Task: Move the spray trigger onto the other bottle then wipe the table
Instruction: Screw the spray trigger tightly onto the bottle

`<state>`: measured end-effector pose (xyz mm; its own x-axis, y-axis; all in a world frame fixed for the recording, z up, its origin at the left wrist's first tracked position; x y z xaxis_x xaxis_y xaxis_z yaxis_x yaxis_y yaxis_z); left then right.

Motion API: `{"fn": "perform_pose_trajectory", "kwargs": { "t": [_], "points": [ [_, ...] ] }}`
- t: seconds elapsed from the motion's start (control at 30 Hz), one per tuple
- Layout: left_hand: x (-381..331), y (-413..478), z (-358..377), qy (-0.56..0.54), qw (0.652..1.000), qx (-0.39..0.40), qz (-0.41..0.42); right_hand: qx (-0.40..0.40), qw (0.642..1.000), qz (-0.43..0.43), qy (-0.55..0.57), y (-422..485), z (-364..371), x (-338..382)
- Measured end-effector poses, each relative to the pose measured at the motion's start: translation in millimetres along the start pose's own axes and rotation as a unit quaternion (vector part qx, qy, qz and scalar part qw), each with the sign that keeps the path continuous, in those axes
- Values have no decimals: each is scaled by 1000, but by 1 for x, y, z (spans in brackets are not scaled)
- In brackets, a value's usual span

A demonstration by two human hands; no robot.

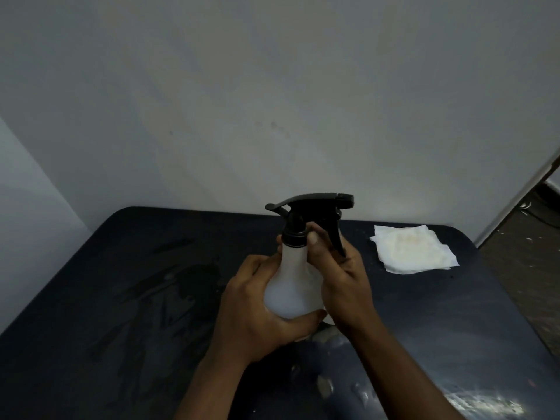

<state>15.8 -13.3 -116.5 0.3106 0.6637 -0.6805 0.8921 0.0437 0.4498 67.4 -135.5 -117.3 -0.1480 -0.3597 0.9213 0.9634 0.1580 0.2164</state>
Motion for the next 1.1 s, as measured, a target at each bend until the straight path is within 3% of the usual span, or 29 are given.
{"fn": "perform_pose_trajectory", "kwargs": {
  "t": [0.3,0.6,0.9,1.1],
  "points": [
    [2,-3,3,16,1000,12,-14,-6,998,3,-70,-2,7,7],
    [0,-1,1,1,1000,7,-14,19,1000,-12,-7,-2,4,8],
    [1,-2,2,14,1000,0,-17,58,998,38,11,1,5,-1],
    [7,-5,5,15,999,4,-33,24,997,-13,-73,-1,12,9]
  ]
}}
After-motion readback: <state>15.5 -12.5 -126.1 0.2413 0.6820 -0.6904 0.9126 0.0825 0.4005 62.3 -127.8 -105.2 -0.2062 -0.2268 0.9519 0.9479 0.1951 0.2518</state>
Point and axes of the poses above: each hand's wrist, its own y-axis towards the middle knuckle, its own z-axis out of the palm, x = y × z, the point moved 9 cm from there along y, towards the middle knuckle, and after that the axes turned 3 degrees about y, right-handed, at the moved point
